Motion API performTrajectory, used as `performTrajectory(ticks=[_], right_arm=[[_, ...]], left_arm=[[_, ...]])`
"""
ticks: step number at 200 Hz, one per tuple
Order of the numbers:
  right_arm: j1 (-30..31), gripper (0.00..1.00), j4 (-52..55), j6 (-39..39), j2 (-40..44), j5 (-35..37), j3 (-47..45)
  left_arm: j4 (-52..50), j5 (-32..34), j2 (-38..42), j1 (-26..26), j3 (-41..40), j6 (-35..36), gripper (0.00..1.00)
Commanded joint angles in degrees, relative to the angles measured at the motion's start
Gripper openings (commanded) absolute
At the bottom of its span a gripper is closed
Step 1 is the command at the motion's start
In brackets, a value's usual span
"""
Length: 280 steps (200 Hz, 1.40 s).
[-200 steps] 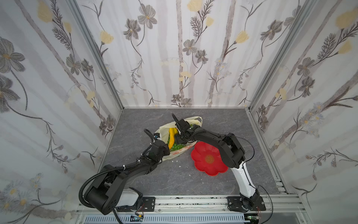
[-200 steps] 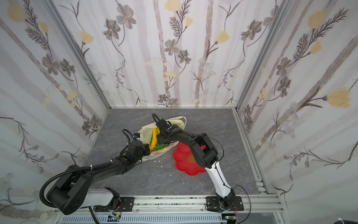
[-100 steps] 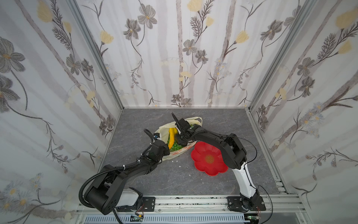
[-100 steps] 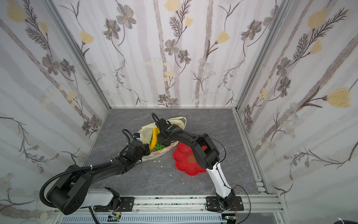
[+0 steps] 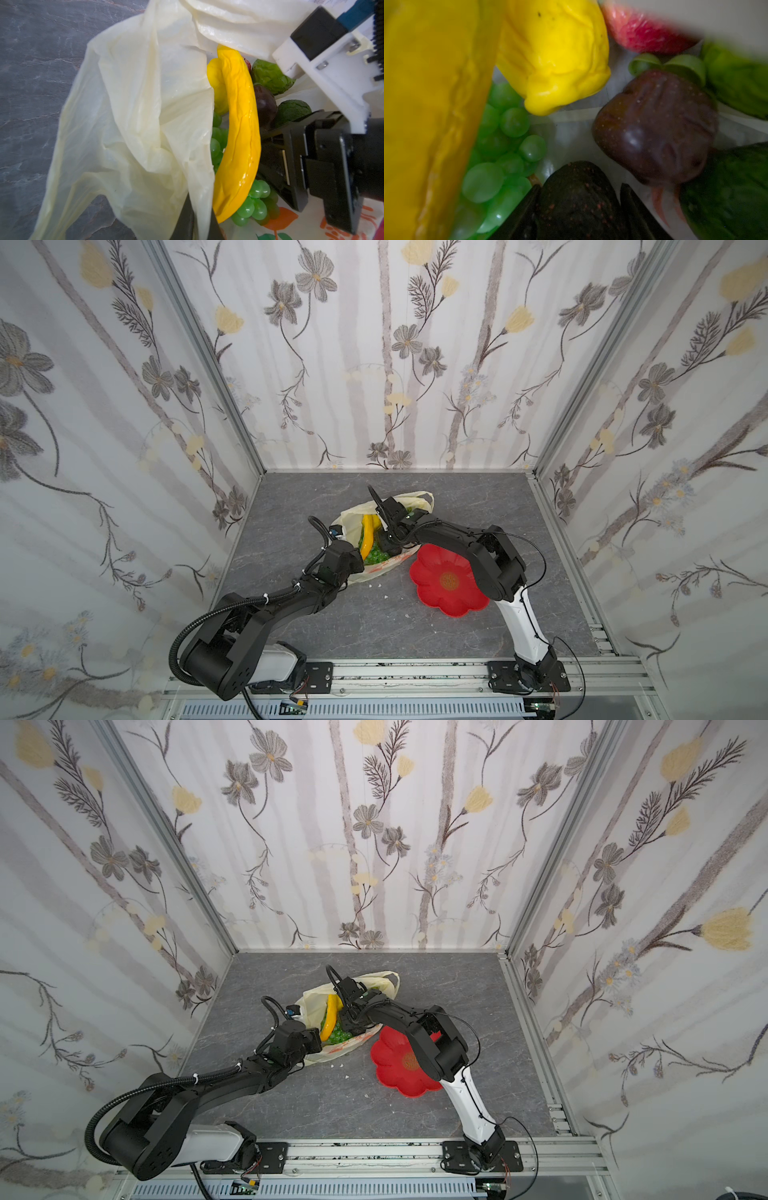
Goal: Take fruits out of the plastic bag
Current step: Pick up the fruit from the plastic bag, then place the fruit on the plate.
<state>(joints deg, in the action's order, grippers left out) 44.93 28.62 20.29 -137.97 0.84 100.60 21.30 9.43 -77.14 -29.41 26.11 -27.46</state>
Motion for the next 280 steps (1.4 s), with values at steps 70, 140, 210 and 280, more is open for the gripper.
performTrajectory(ticks=[70,140,210,280], right_arm=[[-0.01,0.41,-0.36,-0.17,5.03,0.22,-0.04],[-0.35,0.42,0.12,0.44,15.7,-0.76,-4.42],[-5.05,0.41,1.37,3.35,37.0,-1.18,-29.77],[-6.61,0.41,4.49,9.27,46.21,-2.13,-48.53]], left_arm=[[1.73,0.41,-0.29,0.09,-0.01,-0.38,0.09],[1.73,0.41,-0.55,0.13,-0.03,-0.31,0.09],[1.73,0.26,-0.5,0.22,0.06,-0.32,0.09],[1.72,0.34,-0.86,0.27,0.11,-0.23,0.09]])
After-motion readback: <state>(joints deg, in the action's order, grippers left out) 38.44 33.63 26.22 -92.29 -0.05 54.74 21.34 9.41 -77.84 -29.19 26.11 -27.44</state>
